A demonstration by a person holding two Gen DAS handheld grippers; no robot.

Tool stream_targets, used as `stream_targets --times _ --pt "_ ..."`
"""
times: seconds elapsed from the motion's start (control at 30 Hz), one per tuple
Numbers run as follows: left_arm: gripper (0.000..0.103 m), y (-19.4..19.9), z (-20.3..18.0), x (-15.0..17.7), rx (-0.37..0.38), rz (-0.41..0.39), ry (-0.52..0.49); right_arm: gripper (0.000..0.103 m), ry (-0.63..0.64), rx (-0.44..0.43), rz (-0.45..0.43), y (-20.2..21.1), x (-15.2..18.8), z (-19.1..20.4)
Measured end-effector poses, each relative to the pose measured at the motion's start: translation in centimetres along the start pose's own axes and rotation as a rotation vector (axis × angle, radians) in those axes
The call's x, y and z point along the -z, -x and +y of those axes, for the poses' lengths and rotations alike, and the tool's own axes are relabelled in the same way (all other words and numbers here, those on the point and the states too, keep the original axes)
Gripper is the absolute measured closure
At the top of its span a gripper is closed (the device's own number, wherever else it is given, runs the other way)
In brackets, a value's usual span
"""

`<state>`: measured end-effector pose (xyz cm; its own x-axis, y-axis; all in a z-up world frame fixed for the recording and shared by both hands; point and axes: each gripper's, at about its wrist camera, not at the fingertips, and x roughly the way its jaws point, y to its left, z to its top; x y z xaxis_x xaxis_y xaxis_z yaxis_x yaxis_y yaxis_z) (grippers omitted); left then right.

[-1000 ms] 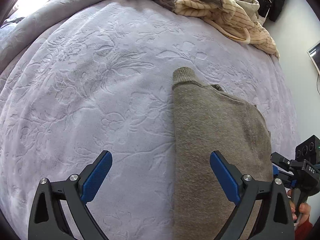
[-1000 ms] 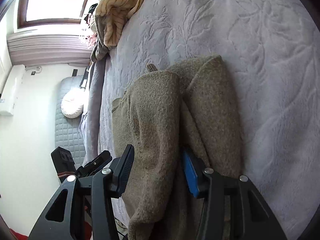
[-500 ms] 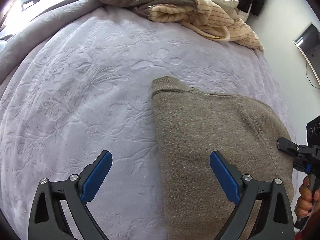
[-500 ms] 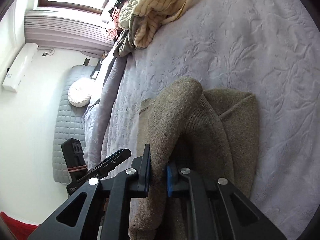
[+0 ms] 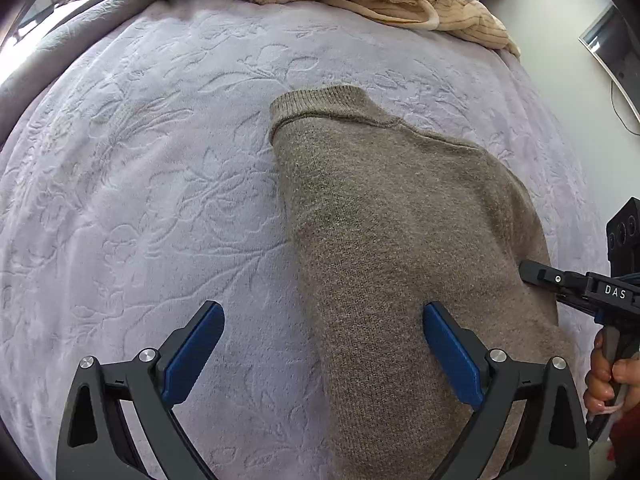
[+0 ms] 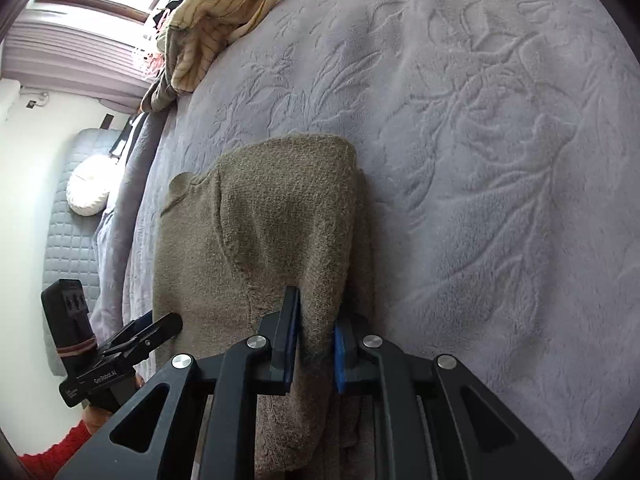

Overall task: Fold small clothes
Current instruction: 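Grasp the other side with the right tool and fold it over, then release, then press the folded bundle with the right tool, then withdraw both tools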

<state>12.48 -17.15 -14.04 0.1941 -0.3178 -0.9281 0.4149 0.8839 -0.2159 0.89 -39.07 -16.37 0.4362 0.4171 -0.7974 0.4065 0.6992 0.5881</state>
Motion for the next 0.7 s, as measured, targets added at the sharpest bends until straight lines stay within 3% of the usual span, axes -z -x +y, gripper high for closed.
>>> stream_targets --times 0.1,0.17,0.3,0.37,0.5,0.7 --pt "0.003 0.8 -0.2 0.0 -0.034 -0.002 -0.032 0.084 0.039 0.095 0.011 0.8 0.3 0.8" --pt "0.003 1.6 -0.3 0.2 -0.058 -0.005 -0.047 0.073 0.048 0.152 0.019 1.6 0.5 0.8" --pt "0.003 3.5 0.2 0.9 -0.096 -0.013 -0.058 0.073 0.007 0.181 0.014 4.1 1.5 0.4" --pt "0.003 4.5 0.5 1.2 -0.097 -0.019 -0.051 0.073 0.009 0.167 -0.001 5.7 2.6 0.8" --pt "0.003 5.9 0.5 1.5 -0.085 -0.016 -0.033 0.077 0.051 0.058 -0.009 8.1 4.9 3.2" --pt "0.003 6.0 -2.4 3.3 -0.029 0.008 -0.065 0.079 0.150 0.023 0.041 6.8 7.4 7.1"
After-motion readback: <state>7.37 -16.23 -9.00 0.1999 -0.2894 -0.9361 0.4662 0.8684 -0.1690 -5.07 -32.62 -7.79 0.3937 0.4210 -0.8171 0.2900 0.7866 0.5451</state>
